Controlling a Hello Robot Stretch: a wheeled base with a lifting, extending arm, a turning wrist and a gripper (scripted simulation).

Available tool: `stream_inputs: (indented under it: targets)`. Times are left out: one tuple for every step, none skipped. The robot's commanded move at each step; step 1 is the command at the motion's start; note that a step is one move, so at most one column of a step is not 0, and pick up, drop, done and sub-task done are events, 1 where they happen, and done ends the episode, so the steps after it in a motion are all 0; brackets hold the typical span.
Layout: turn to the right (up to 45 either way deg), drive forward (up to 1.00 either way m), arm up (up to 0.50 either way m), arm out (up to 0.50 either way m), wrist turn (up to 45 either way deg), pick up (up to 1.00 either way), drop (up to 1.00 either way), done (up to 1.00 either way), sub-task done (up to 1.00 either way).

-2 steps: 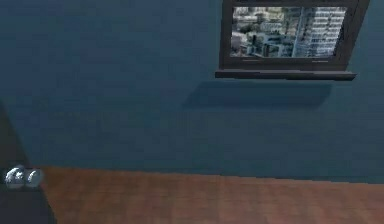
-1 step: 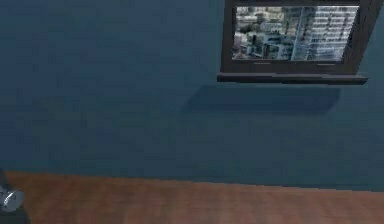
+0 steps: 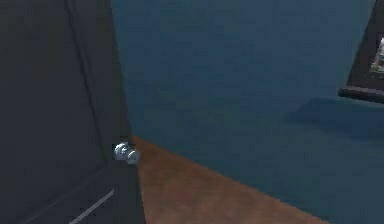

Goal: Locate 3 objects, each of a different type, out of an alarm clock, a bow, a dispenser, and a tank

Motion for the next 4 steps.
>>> stream_inputs:
  targets:
    - [0.0,0.20,0.00,0.00,0.0,0.00,0.00,0.00,0.00]
    - [-45.0,0.00,0.00,0.00,0.0,0.00,0.00,0.00,0.00]
    - [-45.0,0.00,0.00,0.00,0.0,0.00,0.00,0.00,0.00]
    - [-45.0,0.00,0.00,0.00,0.0,0.00,0.00,0.00,0.00]
